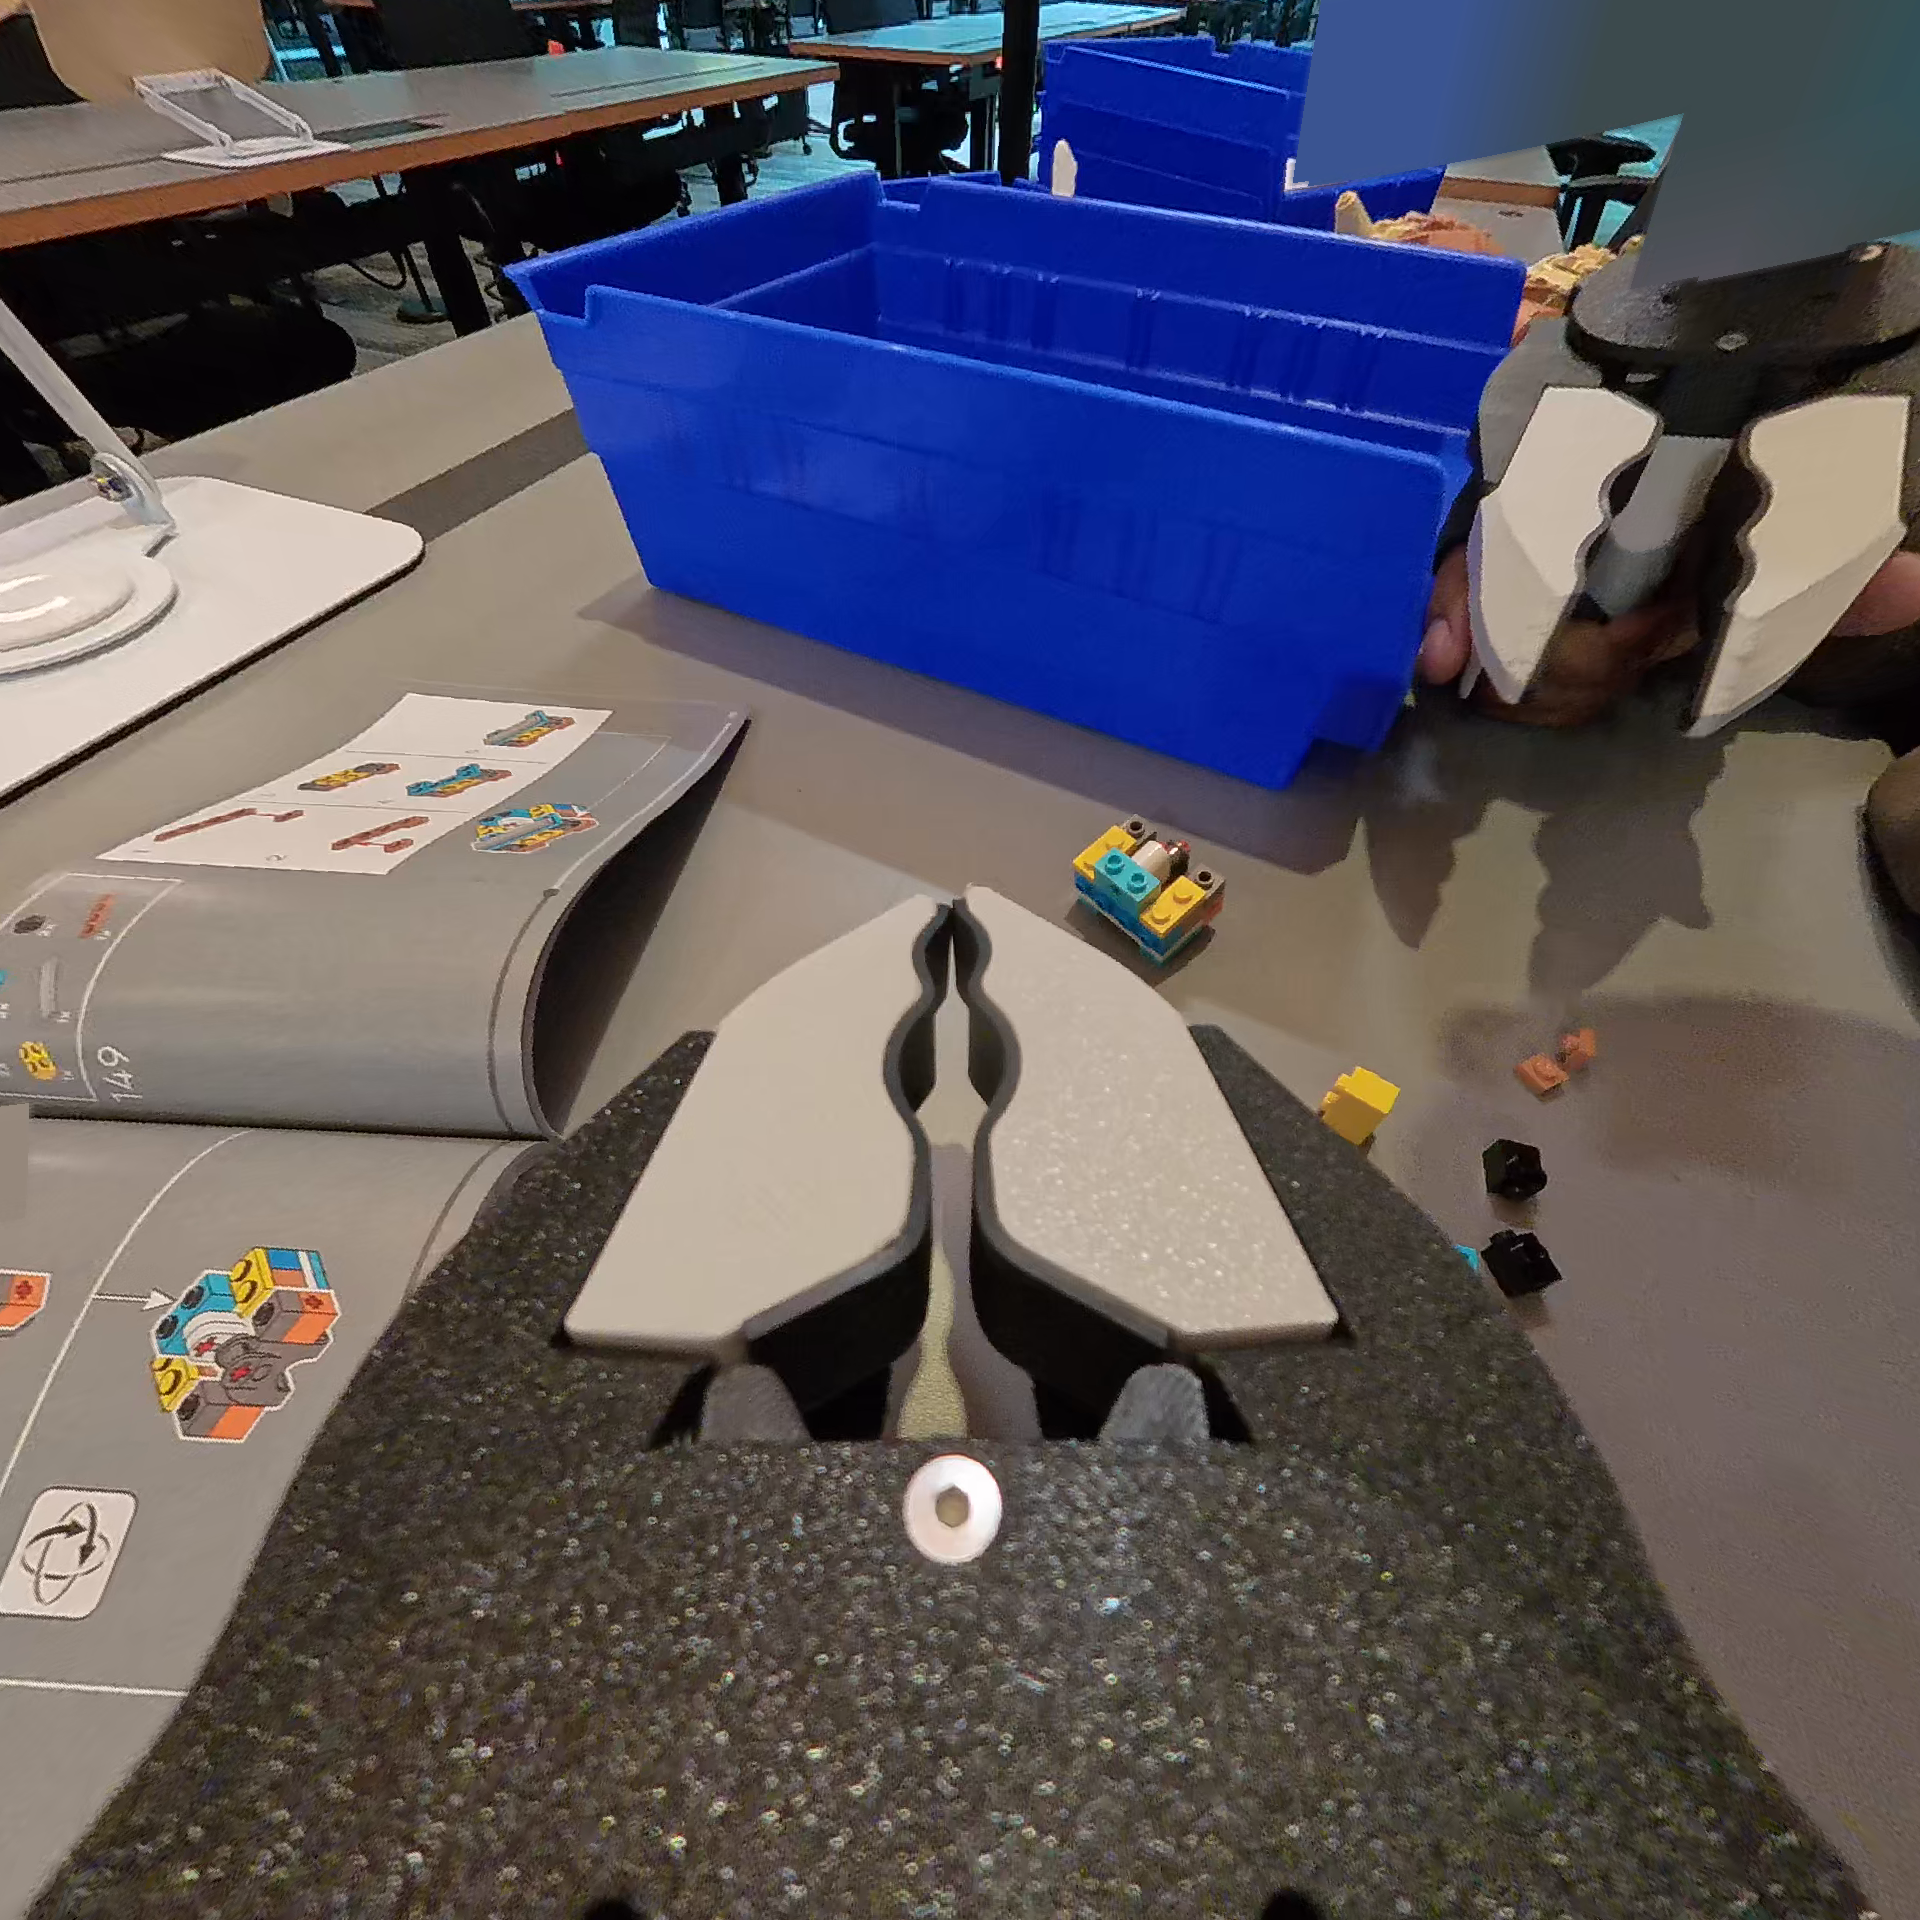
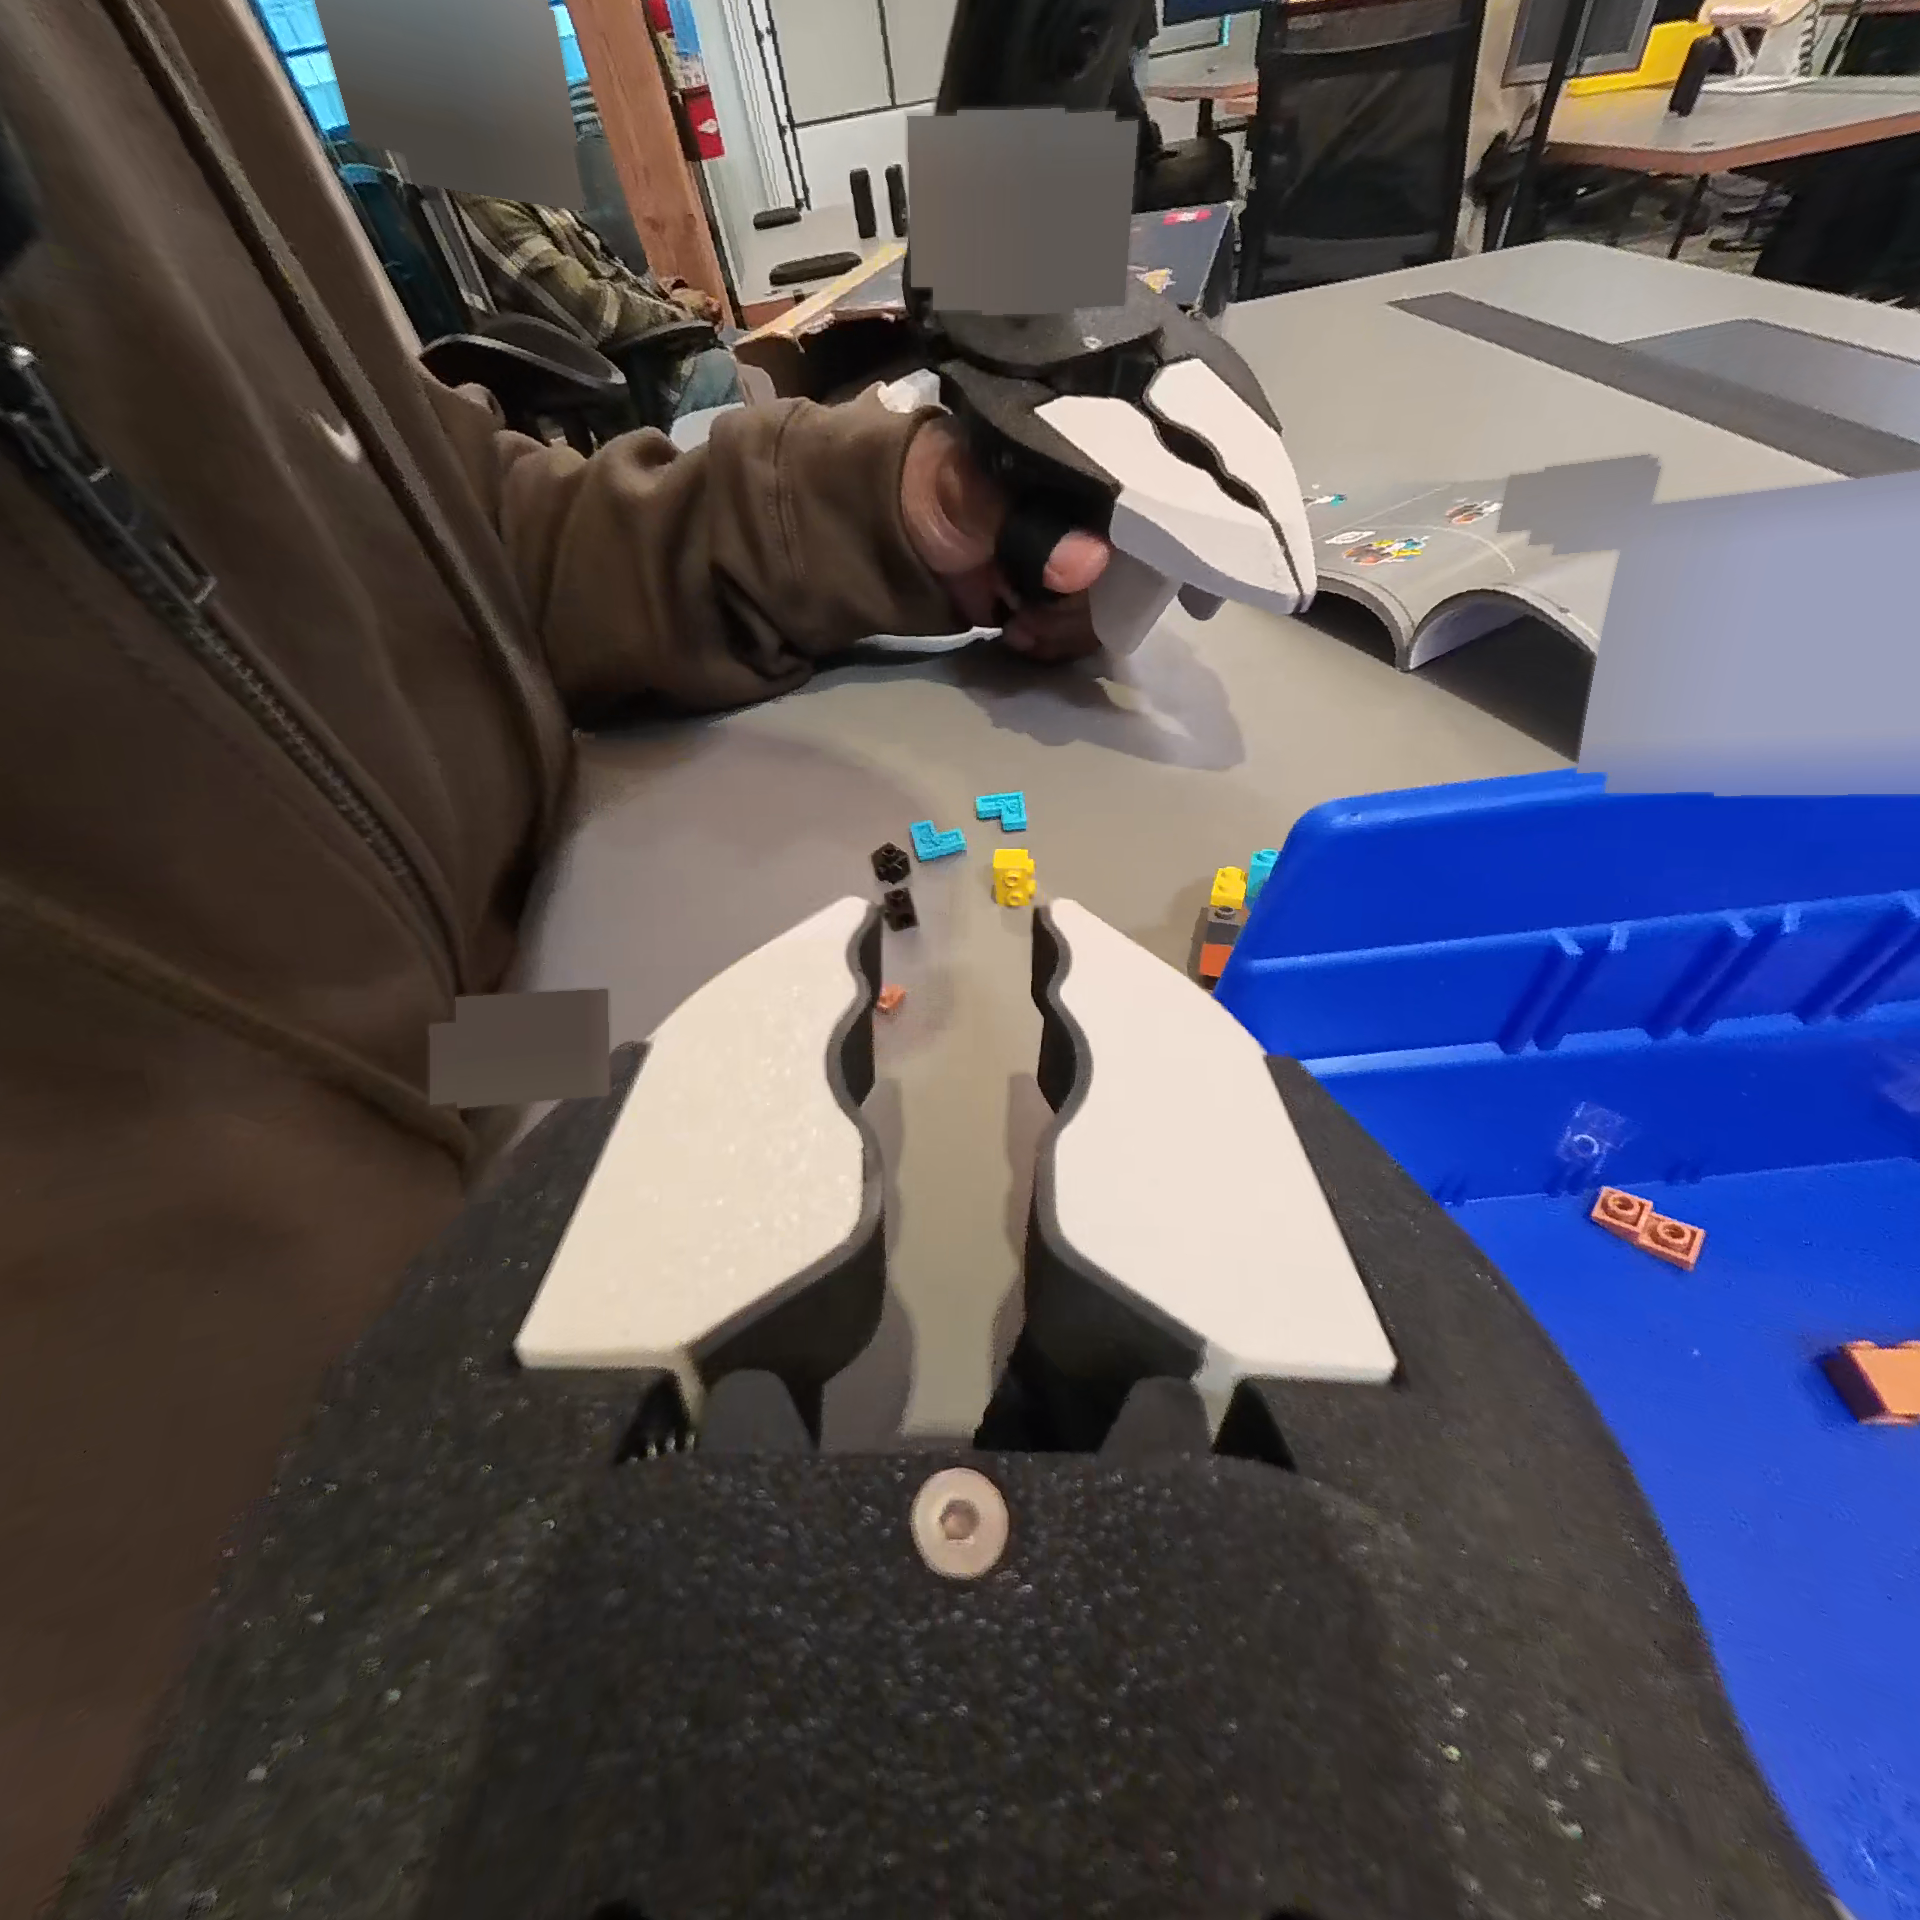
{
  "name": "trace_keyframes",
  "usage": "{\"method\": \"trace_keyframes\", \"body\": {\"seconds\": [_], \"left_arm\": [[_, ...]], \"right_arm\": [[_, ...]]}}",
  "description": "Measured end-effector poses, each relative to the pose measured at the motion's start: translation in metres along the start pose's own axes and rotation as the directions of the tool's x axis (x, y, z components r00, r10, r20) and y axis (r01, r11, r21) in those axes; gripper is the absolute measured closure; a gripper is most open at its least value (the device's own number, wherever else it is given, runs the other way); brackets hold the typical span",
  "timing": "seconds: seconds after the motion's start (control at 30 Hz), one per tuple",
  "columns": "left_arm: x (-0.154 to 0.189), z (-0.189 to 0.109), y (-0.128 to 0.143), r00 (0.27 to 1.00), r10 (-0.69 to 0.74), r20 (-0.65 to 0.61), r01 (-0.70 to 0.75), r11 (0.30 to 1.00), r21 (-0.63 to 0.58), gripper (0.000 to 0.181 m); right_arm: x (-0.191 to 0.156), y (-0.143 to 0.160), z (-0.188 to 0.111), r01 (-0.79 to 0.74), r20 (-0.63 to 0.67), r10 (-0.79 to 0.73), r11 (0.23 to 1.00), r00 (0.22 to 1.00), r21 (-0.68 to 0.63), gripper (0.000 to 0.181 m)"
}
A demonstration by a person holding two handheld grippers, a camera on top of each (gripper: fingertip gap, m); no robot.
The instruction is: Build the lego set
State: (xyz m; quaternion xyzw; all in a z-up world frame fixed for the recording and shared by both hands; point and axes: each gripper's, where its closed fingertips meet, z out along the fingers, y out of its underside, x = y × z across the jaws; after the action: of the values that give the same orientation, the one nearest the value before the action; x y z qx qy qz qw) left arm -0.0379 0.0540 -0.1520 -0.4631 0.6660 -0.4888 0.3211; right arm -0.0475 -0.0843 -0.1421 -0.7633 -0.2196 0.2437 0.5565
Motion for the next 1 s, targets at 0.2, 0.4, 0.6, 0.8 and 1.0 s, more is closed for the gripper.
{"method": "trace_keyframes", "body": {"seconds": [0.2, 0.4, 0.6, 0.8, 1.0], "left_arm": [[0.0026, 0.0027, 0.0035, 1.000, 0.012, -0.013, -0.012, 0.999, -0.029, 0.181], [0.0027, 0.0033, 0.0041, 1.000, 0.011, -0.015, -0.011, 0.999, -0.034, 0.181], [0.0035, 0.0039, 0.0049, 1.000, 0.019, -0.015, -0.020, 0.999, -0.041, 0.181], [0.0039, 0.0043, 0.0055, 1.000, 0.024, -0.014, -0.025, 0.999, -0.045, 0.181], [0.0036, 0.0045, 0.0055, 1.000, 0.024, -0.013, -0.025, 0.999, -0.047, 0.181]], "right_arm": [[0.0065, 0.0012, -0.0019, -0.018, -0.045, 0.018, 1.000, 0.999, -0.004, 0.161], [0.0068, 0.0034, 0.0001, -0.012, -0.056, 0.010, 1.000, 0.998, -0.025, 0.163], [0.0065, 0.0034, 0.0000, -0.012, -0.057, 0.010, 1.000, 0.998, -0.025, 0.163], [0.0059, 0.0035, 0.0001, -0.010, -0.058, 0.008, 1.000, 0.998, -0.025, 0.163], [0.0039, 0.0025, -0.0009, -0.010, -0.045, 0.010, 1.000, 0.999, -0.017, 0.162]]}}
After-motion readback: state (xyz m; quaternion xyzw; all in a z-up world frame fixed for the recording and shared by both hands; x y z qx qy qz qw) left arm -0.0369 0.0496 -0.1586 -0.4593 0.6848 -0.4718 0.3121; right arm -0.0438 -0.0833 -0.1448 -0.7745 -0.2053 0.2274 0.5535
